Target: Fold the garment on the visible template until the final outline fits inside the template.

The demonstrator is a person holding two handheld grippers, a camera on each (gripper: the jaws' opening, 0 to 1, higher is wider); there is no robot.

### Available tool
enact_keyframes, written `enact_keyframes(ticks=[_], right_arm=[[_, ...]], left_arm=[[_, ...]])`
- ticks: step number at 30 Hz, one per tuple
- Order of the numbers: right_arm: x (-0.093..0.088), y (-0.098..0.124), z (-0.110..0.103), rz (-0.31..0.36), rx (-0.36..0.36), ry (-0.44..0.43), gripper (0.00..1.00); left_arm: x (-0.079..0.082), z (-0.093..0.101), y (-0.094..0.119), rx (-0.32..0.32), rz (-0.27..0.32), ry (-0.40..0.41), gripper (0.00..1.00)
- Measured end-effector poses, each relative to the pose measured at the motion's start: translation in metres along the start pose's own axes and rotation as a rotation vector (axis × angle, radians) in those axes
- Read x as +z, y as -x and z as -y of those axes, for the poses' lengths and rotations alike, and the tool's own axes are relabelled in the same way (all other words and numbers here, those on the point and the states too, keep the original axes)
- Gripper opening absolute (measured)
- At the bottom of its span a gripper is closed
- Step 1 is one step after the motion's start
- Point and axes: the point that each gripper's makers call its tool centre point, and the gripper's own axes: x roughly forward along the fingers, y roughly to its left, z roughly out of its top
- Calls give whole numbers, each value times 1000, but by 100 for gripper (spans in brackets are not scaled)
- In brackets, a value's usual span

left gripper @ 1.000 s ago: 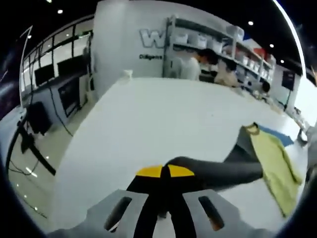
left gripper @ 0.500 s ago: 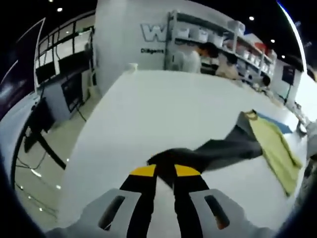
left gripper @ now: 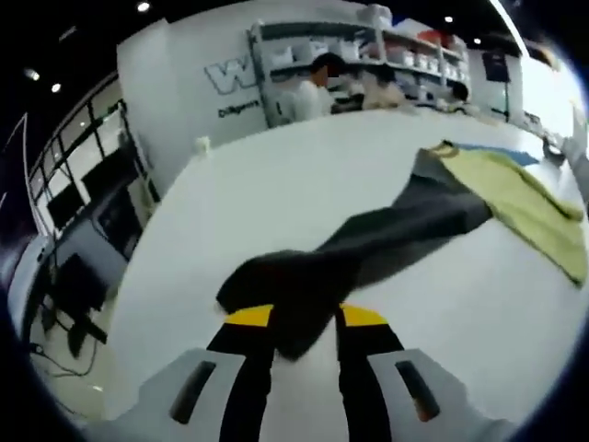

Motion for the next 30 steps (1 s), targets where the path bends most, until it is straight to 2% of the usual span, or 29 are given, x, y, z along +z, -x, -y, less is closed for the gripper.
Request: enact_keyframes(ticks=[3, 5, 9, 16, 17, 20, 23, 30], right_arm=[[2, 2, 1, 13, -13, 4, 29], [2, 1, 1, 10, -10, 3, 29], [3, -3, -1, 13, -3, 4, 29], [1, -7, -5, 9, 11, -4, 29], [1, -7, -4, 8, 10, -1, 29], [1, -8, -2, 15, 10, -17, 29], [0, -10, 0, 6, 13, -18, 29], [-1, -16, -5, -8, 34, -14, 29]], left_arm=[[-8, -2, -3, 7, -15, -43, 24], [-11, -5, -6, 1, -7, -30, 19], [-10, -3, -8, 2, -2, -74, 3], [-13, -1, 0, 0, -15, -124, 3], [-14, 1, 4, -1, -15, -140, 3], [-17, 3, 15, -3, -1, -115, 3], [-17, 12, 38, 6, 8, -119, 3], [-37, 31, 68, -21, 2, -100, 3]])
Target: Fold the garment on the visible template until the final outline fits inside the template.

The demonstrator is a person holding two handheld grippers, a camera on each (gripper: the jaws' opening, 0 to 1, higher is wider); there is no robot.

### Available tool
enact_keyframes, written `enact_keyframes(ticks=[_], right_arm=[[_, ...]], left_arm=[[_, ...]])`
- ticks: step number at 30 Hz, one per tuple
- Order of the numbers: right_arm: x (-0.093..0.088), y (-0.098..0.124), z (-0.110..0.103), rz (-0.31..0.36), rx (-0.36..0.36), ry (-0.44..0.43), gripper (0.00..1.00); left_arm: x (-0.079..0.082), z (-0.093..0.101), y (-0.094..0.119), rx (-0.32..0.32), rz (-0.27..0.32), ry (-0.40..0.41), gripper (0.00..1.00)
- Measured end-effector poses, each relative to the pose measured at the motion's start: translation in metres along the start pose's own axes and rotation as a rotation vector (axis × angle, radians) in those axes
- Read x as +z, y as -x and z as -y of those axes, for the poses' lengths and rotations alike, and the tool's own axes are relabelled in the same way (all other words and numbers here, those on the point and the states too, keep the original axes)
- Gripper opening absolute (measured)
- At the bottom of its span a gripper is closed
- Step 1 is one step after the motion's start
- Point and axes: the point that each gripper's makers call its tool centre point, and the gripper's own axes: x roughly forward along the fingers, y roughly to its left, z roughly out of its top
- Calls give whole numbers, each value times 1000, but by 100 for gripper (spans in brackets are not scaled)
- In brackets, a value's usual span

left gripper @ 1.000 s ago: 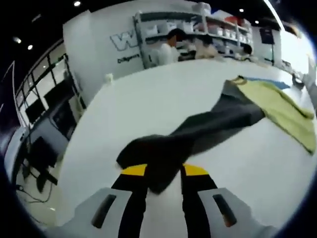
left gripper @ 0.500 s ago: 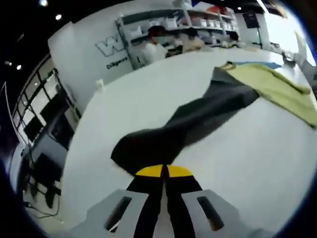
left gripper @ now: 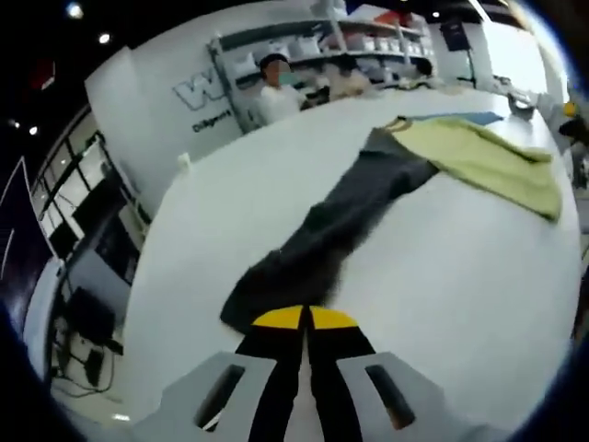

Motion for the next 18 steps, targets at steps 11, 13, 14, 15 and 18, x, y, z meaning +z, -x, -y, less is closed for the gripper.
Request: enact_keyframes(ticks=[11, 13, 14, 15, 18], right_arm=[[-2, -1, -1, -4, 17, -6, 29], [-4, 1, -1, -10, 21, -6, 29], [-5, 1, -1, -13, 21, -6, 29], [-6, 2, 0, -16, 21, -5, 29], [-7, 6, 2, -15, 19, -2, 29]], left_arm=[[-16, 24, 21, -28, -11, 39, 3], [-13, 21, 25, -24, -4, 47, 3], [-12, 21, 26, -27, -8, 27, 3], [-13, 19, 26, -23, -13, 18, 3], [-11, 15, 26, -21, 3, 35, 3]])
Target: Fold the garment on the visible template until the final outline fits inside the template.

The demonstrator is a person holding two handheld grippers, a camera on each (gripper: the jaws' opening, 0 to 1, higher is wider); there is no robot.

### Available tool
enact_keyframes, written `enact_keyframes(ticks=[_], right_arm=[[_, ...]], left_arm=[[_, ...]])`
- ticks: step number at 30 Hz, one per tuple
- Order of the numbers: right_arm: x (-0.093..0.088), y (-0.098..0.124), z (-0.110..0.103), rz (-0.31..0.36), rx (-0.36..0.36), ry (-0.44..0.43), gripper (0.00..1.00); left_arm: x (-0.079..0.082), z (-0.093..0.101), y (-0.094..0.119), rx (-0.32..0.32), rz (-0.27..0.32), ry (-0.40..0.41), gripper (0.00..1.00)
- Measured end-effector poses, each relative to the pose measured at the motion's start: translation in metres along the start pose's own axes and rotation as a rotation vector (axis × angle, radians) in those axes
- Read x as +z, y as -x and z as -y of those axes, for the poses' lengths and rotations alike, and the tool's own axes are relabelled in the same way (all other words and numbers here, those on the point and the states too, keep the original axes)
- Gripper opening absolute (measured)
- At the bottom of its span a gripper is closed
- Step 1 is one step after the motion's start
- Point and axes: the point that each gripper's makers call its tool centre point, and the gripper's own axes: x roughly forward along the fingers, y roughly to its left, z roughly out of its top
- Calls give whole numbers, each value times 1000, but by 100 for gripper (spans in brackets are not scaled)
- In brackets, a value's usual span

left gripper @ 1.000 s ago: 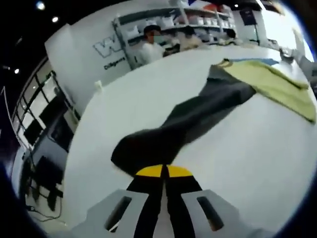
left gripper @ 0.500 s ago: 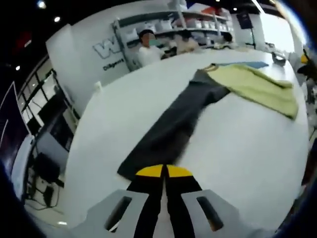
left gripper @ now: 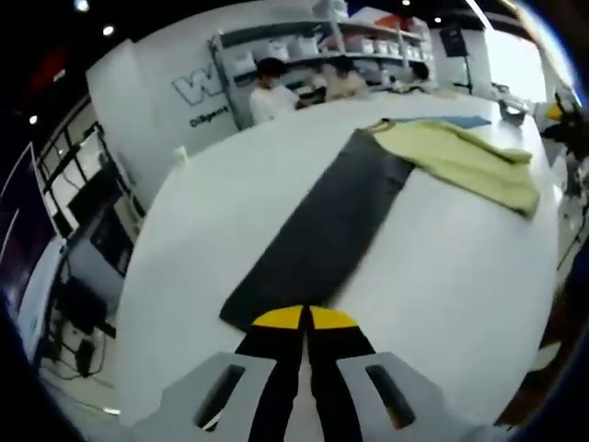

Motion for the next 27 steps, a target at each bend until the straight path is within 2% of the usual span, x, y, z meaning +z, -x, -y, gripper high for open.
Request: enact_keyframes(ticks=[3, 6, 7, 9, 11, 12, 13, 14, 16, 18, 19, 20, 21, 22, 23, 26, 27], right_arm=[[4, 7, 5, 31, -7, -14, 29], [4, 11, 7, 30, -9, 0, 29], [3, 14, 9, 20, -14, 18, 29], [5, 17, 12, 22, -21, 48, 29], [11, 23, 16, 35, -24, 83, 29], [13, 26, 20, 39, -36, 98, 30], [15, 30, 26, 42, -55, 128, 30], [15, 31, 28, 42, -58, 132, 31], [14, 37, 45, 13, -97, 191, 32], [12, 40, 55, -7, -127, 236, 33], [11, 41, 61, -25, -144, 287, 34], [8, 41, 62, -37, -144, 301, 34], [6, 40, 61, -43, -135, 281, 34], [5, 39, 63, -48, -129, 270, 34], [5, 36, 66, -46, -115, 249, 34], [7, 28, 65, -34, -92, 163, 33], [13, 20, 74, -28, -89, 102, 32]], left_arm=[[1, 1, 0, 6, -3, 3, 3], [17, 9, 14, 16, 38, 38, 6], [23, 13, 18, 23, 68, 60, 7], [26, 16, 23, 32, 83, 72, 11], [35, 30, 34, 41, 116, 106, 17], [36, 37, 36, 42, 146, 152, 19], [48, 61, 45, 20, 174, 176, 22], [49, 65, 46, 17, 174, 181, 22], [54, 104, 52, -23, 178, 205, 23], [53, 124, 51, -58, 176, 212, 25], [52, 142, 49, -77, 177, 211, 26], [51, 156, 48, -99, 161, 231, 26], [57, 180, 51, -135, 160, 227, 27], [58, 193, 51, -156, 158, 206, 26], [55, 202, 50, -162, 148, 204, 26], [60, 226, 52, -185, 157, 224, 25], [61, 238, 54, -190, 162, 240, 25]])
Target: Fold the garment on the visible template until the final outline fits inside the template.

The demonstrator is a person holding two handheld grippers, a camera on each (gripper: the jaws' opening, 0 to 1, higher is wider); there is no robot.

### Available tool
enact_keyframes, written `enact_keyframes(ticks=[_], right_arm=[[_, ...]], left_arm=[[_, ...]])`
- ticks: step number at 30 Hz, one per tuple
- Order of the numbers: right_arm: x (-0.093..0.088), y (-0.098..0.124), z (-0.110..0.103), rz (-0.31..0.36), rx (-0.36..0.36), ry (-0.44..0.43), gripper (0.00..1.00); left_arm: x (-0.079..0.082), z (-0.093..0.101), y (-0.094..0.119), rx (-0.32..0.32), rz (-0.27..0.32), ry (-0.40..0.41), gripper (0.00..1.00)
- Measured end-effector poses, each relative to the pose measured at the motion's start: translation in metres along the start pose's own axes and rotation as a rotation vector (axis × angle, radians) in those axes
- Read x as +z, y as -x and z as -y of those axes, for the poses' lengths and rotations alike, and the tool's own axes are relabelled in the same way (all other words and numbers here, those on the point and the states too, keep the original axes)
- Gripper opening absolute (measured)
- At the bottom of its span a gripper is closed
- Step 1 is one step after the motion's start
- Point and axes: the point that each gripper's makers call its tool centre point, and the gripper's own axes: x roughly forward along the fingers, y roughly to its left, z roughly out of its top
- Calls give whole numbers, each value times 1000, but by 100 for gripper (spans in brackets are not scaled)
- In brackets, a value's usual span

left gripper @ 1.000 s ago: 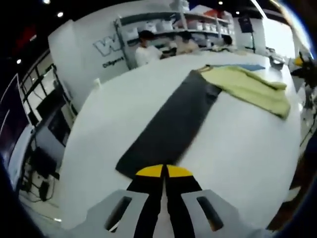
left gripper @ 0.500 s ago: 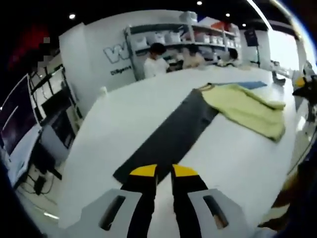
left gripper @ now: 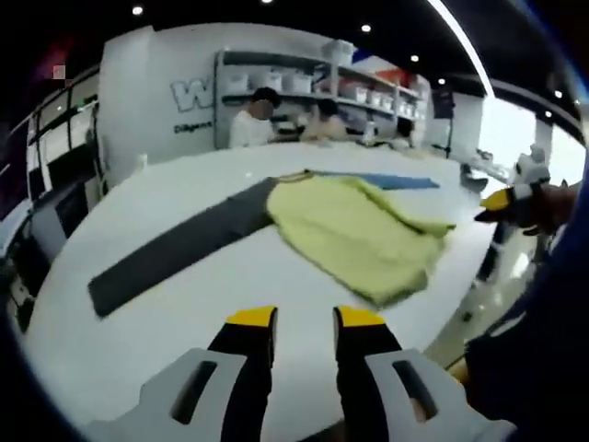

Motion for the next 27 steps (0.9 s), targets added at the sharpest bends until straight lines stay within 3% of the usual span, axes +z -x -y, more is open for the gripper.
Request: enact_keyframes(ticks=[5, 8, 10, 13, 19, 21, 27], right_arm=[[-2, -17, 8, -53, -16, -126, 29], [-6, -23, 15, -92, -29, -166, 29], [-9, -28, 19, -115, -39, -241, 29], [-5, -37, 16, -96, -43, -326, 27], [-2, -49, 18, -109, -53, -364, 14], [-1, -49, 20, -111, -62, -378, 1], [9, -37, 18, -95, -53, -420, 0]], left_arm=[[2, 18, 4, -6, 11, 33, 24], [3, 18, 8, -1, 25, 33, 24], [4, 13, 11, 16, 31, 35, 23], [0, 7, 13, 39, 25, 45, 23], [-5, 7, 15, 46, 15, 40, 23], [-6, 9, 15, 44, 12, 37, 23], [-6, 15, 11, 33, 10, 27, 23]])
